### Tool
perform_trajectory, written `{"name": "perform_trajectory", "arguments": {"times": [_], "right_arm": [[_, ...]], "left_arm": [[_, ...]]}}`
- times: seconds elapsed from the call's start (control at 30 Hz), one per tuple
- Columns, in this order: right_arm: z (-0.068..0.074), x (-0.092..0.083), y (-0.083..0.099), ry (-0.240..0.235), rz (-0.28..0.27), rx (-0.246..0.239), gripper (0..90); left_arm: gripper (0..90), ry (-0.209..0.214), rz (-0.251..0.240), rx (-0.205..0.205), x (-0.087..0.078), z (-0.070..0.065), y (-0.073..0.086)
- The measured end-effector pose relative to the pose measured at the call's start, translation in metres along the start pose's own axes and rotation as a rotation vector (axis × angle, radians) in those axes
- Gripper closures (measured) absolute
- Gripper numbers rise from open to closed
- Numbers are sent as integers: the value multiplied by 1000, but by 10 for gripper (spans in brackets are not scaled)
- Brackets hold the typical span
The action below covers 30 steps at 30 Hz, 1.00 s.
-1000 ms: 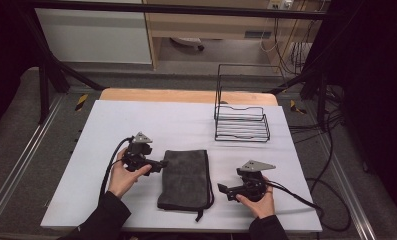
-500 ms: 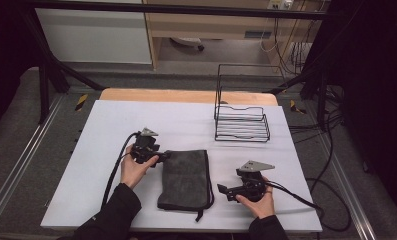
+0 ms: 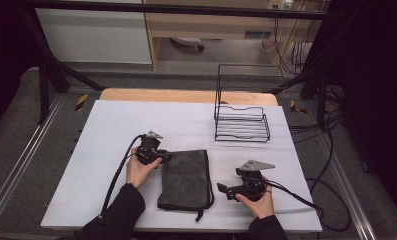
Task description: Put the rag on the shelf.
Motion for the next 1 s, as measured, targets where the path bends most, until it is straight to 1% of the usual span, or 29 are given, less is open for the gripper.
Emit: {"name": "perform_trajectory", "arguments": {"times": [0.07, 0.1, 0.23, 0.3, 0.4, 0.5, 0.6, 0.63, 0.7, 0.77, 0.83, 0.9, 0.93, 1.0], "right_arm": [[-1, 0, -2, -3, -6, -3, 38], [-1, 0, -3, -5, -11, 4, 37], [-1, 1, -9, -4, -24, 5, 33], [0, 2, -14, -9, -36, 6, 29], [1, 6, -21, -3, -38, 3, 23], [4, 12, -32, -11, -50, -3, 20], [7, 21, -45, -17, -57, -14, 11], [6, 24, -50, -7, -58, -21, 16], [5, 32, -58, 4, -54, -4, 18], [3, 40, -65, 13, -47, -1, 25], [0, 49, -70, 18, -39, -3, 54], [-6, 57, -73, 43, -26, 1, 80], [-8, 62, -75, 49, -21, 8, 98], [-14, 69, -77, 52, -24, 29, 161]], "left_arm": [[703, 0, -1, -2, 1, -1, 1], [711, 0, 1, -2, 1, -1, 1], [725, -9, 4, -5, 1, -2, 2], [731, -17, 5, 4, 1, -3, 2], [745, -19, 3, 5, 2, -4, 2], [752, -9, 1, 7, 2, -3, 2], [754, 1, 1, 0, 2, -3, 2], [755, 2, 1, 0, 2, -3, 2], [756, 3, 2, 5, 2, -3, 2], [757, 3, 0, 5, 2, -3, 3], [758, 2, -5, 5, 2, -3, 2], [759, 5, -5, 7, 2, -3, 2], [759, 7, -5, 5, 2, -3, 3], [760, 11, -5, 7, 2, -3, 3]]}}
Point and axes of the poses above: each handheld gripper's, and its own axes: x roughly forward along the jaws, y roughly out of its underside, z roughly to its left, the point moved 10 cm from there along x, roughly forward along the jaws, and after that the axes turned 10 degrees about -y, right-handed, at the moved point
